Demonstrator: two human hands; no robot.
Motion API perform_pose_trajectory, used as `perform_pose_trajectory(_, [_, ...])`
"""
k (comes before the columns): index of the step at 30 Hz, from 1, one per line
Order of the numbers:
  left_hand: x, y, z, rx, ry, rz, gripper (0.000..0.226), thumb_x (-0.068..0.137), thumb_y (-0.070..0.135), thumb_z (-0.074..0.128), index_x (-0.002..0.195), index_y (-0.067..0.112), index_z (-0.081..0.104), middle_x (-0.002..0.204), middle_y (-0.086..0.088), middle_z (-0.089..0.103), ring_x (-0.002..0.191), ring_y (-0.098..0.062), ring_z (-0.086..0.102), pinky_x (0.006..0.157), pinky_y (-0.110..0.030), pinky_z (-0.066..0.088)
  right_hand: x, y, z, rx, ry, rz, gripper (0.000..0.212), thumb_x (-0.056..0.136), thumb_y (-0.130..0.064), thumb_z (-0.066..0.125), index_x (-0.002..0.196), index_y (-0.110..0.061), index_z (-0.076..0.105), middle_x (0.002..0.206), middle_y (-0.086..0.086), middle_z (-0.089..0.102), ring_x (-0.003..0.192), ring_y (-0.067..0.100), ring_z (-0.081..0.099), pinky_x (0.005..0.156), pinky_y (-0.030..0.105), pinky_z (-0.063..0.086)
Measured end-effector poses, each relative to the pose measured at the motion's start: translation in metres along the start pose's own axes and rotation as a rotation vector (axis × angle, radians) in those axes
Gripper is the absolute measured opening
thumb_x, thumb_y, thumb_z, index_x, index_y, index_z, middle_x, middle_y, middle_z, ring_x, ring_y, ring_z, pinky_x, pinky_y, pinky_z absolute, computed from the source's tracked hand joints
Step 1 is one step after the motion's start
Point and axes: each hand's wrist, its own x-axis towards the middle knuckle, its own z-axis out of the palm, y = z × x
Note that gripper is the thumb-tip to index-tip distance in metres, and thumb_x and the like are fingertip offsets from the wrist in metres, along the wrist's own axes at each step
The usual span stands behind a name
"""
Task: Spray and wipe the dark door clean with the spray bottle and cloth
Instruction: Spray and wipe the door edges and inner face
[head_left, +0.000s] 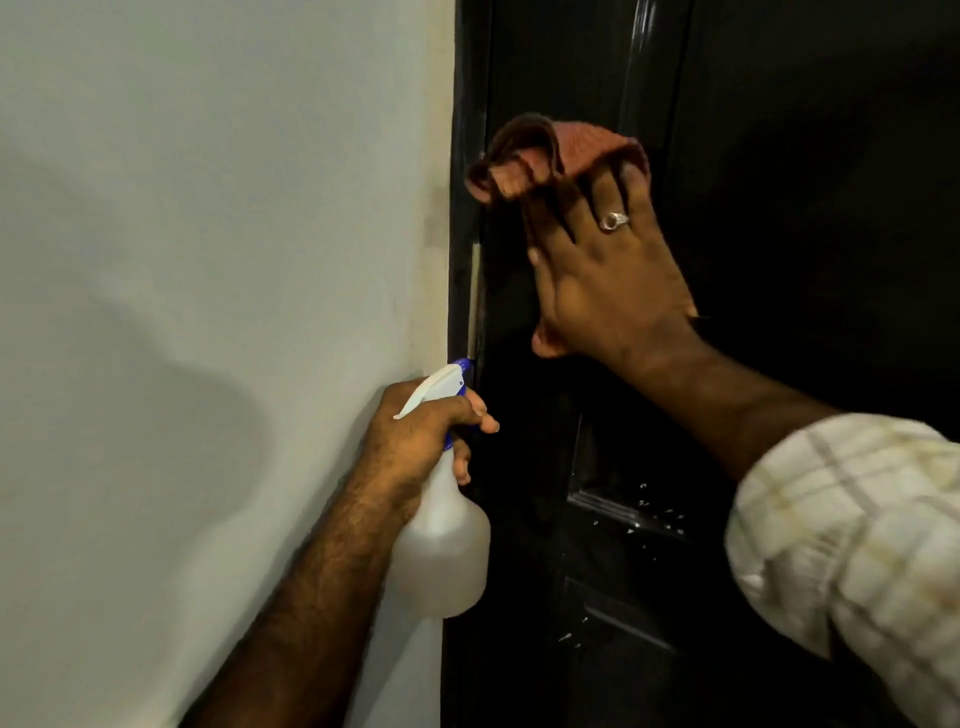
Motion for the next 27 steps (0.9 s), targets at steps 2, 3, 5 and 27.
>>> perform_pose_trajectory(2, [0.000, -0.004, 0.002, 0.021, 0.019, 0.010, 0.012, 0.099, 0.009, 0.065, 0.097, 0.002, 0.074, 0.089, -0.015, 0.080, 0.048, -0.028, 0.056, 0.049, -0.031, 0.056, -0.006, -0.024, 0.010, 0.004, 0.003, 0.002, 0.063, 0.111, -0.041, 0.030, 0.167, -0.012, 0.028, 0.172, 0.020, 0.026, 0.160, 0.045, 0.017, 0.131, 0.060, 0.006])
perform_pose_trajectory(3, [-0.001, -0.005, 0.003, 0.027, 0.032, 0.022, 0.012, 0.098, 0.007, 0.065, 0.095, 0.001, 0.074, 0.088, -0.015, 0.080, 0.048, -0.031, 0.054, 0.048, -0.031, 0.055, -0.020, -0.038, 0.019, 0.019, -0.009, -0.033, 0.062, 0.111, -0.039, 0.031, 0.166, -0.010, 0.031, 0.173, 0.021, 0.026, 0.161, 0.044, 0.015, 0.131, 0.059, 0.006])
perform_pose_trajectory(5, [-0.003, -0.008, 0.005, 0.016, 0.046, 0.048, 0.011, 0.094, 0.002, 0.064, 0.090, -0.001, 0.074, 0.084, -0.016, 0.079, 0.048, -0.033, 0.051, 0.047, -0.032, 0.052, -0.073, -0.065, 0.041, 0.074, -0.046, -0.144, 0.059, 0.111, -0.035, 0.036, 0.163, -0.006, 0.037, 0.170, 0.021, 0.033, 0.160, 0.044, 0.020, 0.132, 0.059, 0.006])
perform_pose_trajectory(27, [-0.013, -0.034, 0.052, -0.038, -0.168, 0.099, 0.019, 0.091, -0.005, 0.062, 0.084, 0.003, 0.077, 0.088, -0.025, 0.077, 0.039, -0.027, 0.048, 0.050, -0.033, 0.049, -0.172, -0.027, 0.035, 0.111, -0.174, -0.161, 0.060, 0.098, -0.029, 0.054, 0.153, -0.005, 0.052, 0.156, 0.021, 0.052, 0.152, 0.045, 0.034, 0.132, 0.060, 0.005])
